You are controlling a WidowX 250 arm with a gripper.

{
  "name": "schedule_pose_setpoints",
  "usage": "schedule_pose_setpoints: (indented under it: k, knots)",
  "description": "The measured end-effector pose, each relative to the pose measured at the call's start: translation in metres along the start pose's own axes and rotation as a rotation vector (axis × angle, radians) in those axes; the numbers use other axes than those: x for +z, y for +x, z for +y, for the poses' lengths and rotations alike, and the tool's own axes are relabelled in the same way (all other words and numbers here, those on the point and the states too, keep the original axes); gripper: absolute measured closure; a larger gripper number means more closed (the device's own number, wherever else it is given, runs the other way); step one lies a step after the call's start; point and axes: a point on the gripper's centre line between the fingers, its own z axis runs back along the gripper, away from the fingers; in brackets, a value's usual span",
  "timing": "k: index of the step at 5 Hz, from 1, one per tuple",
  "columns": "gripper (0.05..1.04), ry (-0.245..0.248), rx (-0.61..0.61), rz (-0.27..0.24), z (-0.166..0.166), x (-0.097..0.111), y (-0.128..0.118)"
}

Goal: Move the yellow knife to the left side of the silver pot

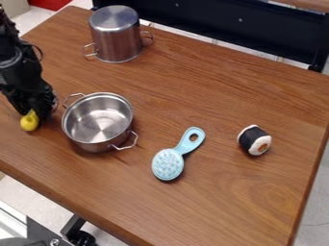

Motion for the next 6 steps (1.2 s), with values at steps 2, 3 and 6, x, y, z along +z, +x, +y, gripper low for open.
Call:
schedule_pose_setpoints:
  k: [2,3,6]
  knots:
    - [0.08,-0.01,0.006,0.023,-0.003,-0.005,-0.002]
    - [0.084,-0.033,0.009,0.037,-0.001,0.001,0.001]
    - [0.084,-0.094,0.066,0.107,0.004,0.041,0.011]
